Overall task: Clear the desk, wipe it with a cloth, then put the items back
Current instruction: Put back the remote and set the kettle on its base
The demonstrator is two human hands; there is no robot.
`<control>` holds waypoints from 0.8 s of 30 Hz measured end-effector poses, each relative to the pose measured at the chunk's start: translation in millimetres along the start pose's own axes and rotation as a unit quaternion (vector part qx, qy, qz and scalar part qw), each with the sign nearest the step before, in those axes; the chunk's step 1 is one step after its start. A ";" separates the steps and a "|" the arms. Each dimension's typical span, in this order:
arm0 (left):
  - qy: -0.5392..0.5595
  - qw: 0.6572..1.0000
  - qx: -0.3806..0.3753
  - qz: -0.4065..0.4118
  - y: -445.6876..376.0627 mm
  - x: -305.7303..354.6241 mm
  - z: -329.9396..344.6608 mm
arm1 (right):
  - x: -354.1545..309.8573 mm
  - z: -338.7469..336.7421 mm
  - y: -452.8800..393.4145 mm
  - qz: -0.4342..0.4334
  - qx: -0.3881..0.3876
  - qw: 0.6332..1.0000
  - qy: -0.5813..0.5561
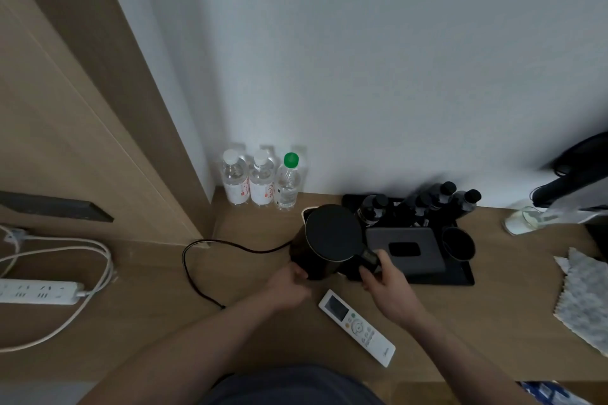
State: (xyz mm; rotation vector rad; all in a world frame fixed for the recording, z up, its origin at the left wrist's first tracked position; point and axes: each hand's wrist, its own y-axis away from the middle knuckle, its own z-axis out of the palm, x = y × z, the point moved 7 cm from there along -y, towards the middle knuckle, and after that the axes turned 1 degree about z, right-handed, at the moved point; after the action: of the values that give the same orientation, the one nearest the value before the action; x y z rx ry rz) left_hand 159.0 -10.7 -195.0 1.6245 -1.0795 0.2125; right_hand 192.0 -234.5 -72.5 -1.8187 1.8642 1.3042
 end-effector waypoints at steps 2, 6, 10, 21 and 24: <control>0.009 1.000 -0.004 -0.006 -6.2 8.7 -3.0 | -1.2 -4.9 -12.2 0.007 0.017 1.000 -0.001; 0.016 1.000 -0.006 -0.003 -16.9 21.3 -4.8 | -4.0 -10.3 -33.9 0.020 0.025 0.999 -0.005; 0.034 0.999 -0.001 -0.007 -25.6 31.0 -7.5 | -14.7 -18.1 -53.9 0.037 0.039 0.998 -0.018; -0.021 0.998 0.009 0.063 2.3 23.3 -42.7 | -11.3 -11.0 -70.4 0.040 0.091 0.982 -0.158; -0.121 0.982 0.129 0.070 47.6 -13.3 -73.1 | -4.7 -8.6 -51.7 0.035 0.129 0.983 -0.127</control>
State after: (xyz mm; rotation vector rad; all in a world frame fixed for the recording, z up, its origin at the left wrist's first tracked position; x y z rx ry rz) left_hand 144.9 60.1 -144.3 1.8407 -1.4005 0.2612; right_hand 242.5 -228.8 -86.1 -1.4008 1.8693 1.1888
